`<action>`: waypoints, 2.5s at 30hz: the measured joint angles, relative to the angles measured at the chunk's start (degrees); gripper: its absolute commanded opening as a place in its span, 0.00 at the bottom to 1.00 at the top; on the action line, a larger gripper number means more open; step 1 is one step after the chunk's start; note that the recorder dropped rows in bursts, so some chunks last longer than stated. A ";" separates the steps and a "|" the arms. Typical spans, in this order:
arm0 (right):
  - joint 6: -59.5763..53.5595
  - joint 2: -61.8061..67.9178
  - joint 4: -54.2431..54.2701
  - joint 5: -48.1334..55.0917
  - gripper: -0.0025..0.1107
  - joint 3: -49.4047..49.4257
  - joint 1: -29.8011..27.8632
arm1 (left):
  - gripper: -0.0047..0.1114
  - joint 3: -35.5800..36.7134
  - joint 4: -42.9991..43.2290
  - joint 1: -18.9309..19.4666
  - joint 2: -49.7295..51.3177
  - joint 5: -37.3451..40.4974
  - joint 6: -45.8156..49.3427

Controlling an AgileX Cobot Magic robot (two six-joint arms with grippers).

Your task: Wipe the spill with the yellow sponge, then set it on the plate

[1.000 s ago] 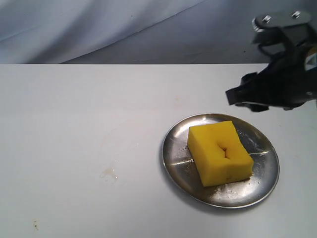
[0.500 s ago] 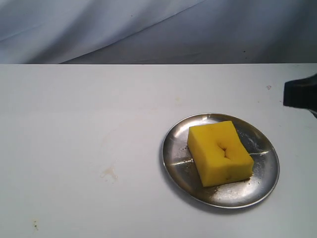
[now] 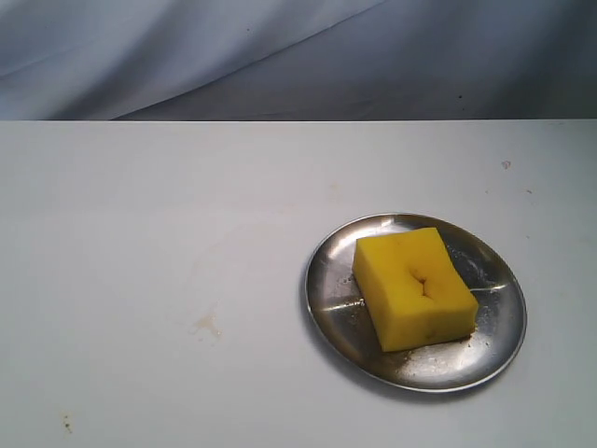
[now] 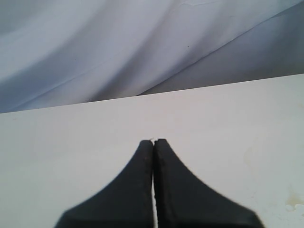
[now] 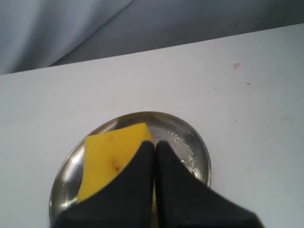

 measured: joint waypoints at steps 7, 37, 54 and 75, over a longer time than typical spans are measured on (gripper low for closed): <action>-6.90 -11.14 8.86 -16.05 0.02 14.52 -7.91 | 0.04 0.00 0.00 0.00 0.00 0.00 0.00; -22.75 -27.44 5.72 -11.62 0.02 17.58 -9.59 | 0.04 0.00 0.00 0.00 0.00 0.00 0.00; -21.40 -27.44 5.05 -11.62 0.02 17.58 -9.59 | 0.04 0.00 0.00 0.00 0.00 0.00 0.00; -21.40 -27.44 5.05 -11.51 0.02 17.58 -9.59 | 0.04 0.00 0.00 0.00 0.00 0.00 0.00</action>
